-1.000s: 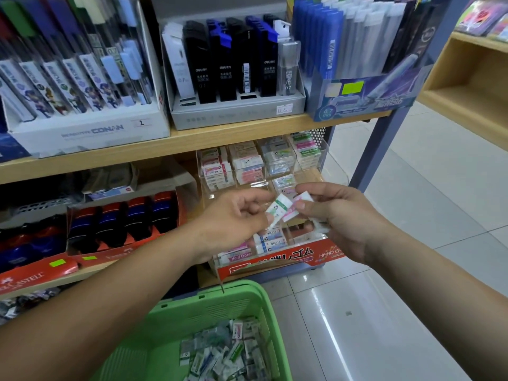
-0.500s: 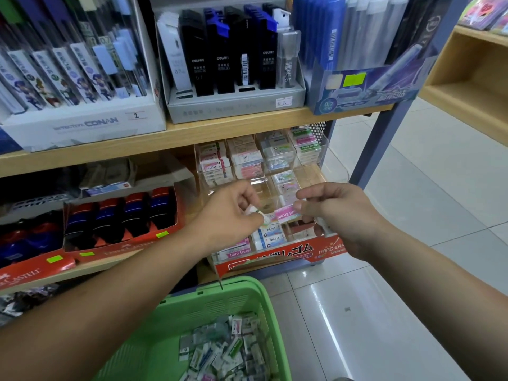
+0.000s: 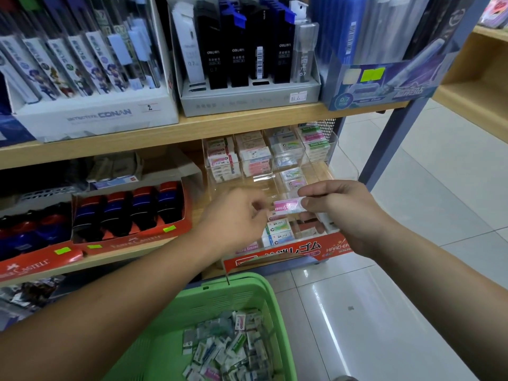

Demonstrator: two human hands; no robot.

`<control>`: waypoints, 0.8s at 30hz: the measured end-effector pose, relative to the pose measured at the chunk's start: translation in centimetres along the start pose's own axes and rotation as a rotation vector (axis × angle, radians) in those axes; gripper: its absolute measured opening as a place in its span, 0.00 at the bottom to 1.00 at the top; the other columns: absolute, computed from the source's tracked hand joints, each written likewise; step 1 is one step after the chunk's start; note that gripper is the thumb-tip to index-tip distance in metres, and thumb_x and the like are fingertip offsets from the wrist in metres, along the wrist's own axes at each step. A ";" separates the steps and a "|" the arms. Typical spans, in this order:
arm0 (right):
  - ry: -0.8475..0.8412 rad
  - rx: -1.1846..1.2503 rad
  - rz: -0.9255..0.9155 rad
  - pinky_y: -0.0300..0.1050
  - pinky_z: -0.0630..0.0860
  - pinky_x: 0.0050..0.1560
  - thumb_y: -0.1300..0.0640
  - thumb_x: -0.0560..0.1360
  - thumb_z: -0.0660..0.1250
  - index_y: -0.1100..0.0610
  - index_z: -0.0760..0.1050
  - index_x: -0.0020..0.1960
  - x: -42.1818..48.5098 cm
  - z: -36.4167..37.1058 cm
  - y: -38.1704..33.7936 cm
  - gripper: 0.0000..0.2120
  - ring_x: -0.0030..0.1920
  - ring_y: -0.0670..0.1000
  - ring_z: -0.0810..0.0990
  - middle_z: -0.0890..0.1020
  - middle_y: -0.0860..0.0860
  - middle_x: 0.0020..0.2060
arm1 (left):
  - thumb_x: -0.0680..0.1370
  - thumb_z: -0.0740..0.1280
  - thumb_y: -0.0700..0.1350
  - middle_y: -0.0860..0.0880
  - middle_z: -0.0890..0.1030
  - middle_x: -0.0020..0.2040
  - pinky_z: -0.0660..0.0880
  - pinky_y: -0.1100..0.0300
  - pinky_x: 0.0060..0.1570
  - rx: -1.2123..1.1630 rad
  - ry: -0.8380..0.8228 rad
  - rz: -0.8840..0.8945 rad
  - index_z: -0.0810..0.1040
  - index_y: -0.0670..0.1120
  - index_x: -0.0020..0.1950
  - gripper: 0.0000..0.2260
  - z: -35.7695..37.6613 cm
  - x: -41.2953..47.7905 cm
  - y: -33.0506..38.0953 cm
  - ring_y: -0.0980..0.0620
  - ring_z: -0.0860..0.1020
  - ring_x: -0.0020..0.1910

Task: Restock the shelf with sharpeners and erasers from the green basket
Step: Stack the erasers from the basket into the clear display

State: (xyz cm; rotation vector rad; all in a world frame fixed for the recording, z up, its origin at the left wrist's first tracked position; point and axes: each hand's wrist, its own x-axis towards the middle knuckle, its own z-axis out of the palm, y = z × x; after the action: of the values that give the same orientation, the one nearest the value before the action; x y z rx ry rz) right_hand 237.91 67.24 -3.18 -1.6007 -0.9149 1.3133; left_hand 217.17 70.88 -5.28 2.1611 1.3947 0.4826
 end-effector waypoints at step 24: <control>-0.139 0.125 -0.021 0.36 0.76 0.28 0.80 0.69 0.71 0.59 0.81 0.62 0.7 5.1 -0.9 0.27 0.36 0.48 0.87 0.88 0.53 0.45 | 0.74 0.78 0.51 0.59 0.83 0.38 0.82 0.55 0.44 0.012 -0.127 -0.088 0.85 0.53 0.40 0.06 -1.8 -3.6 -4.0 0.61 0.81 0.41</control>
State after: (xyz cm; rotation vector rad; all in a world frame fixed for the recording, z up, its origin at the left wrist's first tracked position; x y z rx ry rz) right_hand 232.98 69.03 -3.09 -1.4146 -0.9116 1.4521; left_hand 211.80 69.39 -6.23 2.0909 1.4189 0.2999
